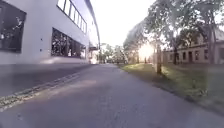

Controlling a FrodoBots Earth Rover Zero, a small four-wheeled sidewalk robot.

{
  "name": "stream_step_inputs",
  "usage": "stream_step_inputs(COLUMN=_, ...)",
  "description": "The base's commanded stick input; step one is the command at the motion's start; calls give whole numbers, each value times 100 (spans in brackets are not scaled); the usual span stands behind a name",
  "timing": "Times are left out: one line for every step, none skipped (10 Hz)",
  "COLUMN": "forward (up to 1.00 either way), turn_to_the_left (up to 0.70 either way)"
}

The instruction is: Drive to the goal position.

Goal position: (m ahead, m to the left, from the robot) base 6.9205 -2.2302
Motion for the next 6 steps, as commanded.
stream_step_inputs(forward=70, turn_to_the_left=0)
stream_step_inputs(forward=70, turn_to_the_left=0)
stream_step_inputs(forward=70, turn_to_the_left=0)
stream_step_inputs(forward=70, turn_to_the_left=0)
stream_step_inputs(forward=70, turn_to_the_left=0)
stream_step_inputs(forward=70, turn_to_the_left=0)
